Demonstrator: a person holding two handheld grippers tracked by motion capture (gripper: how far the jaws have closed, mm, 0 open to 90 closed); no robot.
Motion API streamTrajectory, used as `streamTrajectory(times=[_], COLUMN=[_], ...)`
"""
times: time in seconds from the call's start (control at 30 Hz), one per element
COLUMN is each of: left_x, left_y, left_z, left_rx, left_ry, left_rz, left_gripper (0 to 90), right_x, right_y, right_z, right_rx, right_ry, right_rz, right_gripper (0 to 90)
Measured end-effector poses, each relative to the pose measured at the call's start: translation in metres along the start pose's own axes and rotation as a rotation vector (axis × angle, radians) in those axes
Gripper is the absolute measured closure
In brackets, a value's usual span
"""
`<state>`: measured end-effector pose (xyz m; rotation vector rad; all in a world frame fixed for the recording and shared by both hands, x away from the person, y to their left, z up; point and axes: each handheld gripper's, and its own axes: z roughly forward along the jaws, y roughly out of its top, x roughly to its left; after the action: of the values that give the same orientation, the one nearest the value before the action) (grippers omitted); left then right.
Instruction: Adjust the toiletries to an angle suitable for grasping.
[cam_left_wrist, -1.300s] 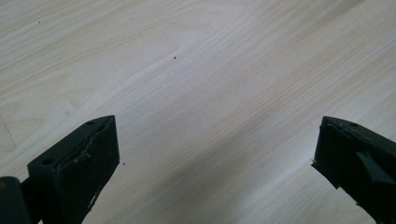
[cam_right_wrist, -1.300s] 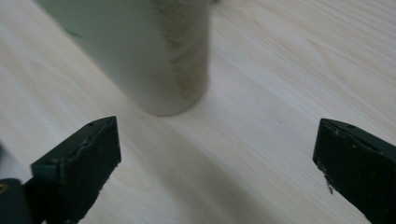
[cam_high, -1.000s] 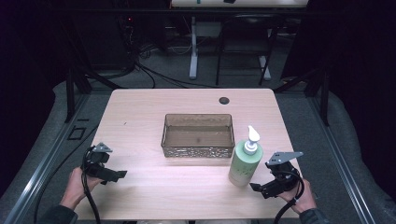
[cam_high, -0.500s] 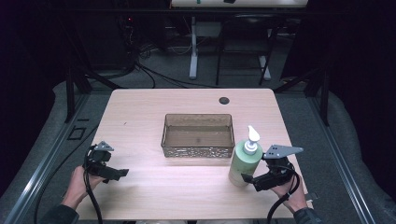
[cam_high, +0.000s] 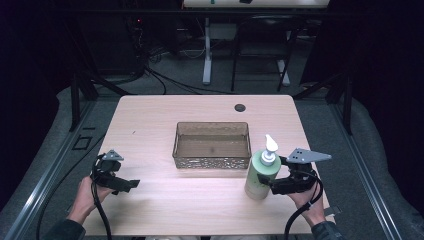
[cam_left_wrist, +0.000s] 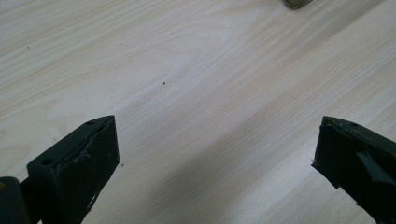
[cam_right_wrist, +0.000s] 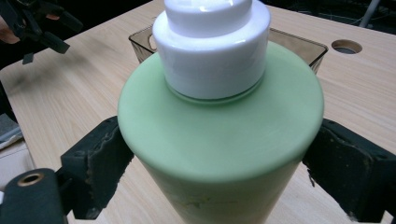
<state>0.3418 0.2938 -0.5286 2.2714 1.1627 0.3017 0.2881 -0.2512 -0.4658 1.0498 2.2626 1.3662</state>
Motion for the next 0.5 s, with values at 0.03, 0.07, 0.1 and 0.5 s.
streamTrajectory(times=[0.03, 0.07, 0.1, 0.5], left_x=[0.0, 0.0, 0.001, -0.001], left_y=[0.0, 0.0, 0.0, 0.0], left_z=[0.0, 0.0, 0.0, -0.004], left_rx=[-0.002, -0.001, -0.001, -0.01], left_ry=[0.001, 0.001, 0.001, 0.015], left_rz=[-0.001, -0.001, -0.001, 0.001], left_gripper=[0.0, 0.0, 0.0, 0.2], right_x=[0.0, 0.0, 0.001, 0.012], right_y=[0.0, 0.0, 0.0, 0.006], right_z=[0.0, 0.0, 0.001, 0.015], right_rx=[0.0, 0.002, 0.003, 0.006], right_ry=[0.0, 0.0, -0.001, 0.003], right_rz=[0.0, -0.005, -0.008, -0.022], right_gripper=[10.2, 10.4, 10.5, 11.0])
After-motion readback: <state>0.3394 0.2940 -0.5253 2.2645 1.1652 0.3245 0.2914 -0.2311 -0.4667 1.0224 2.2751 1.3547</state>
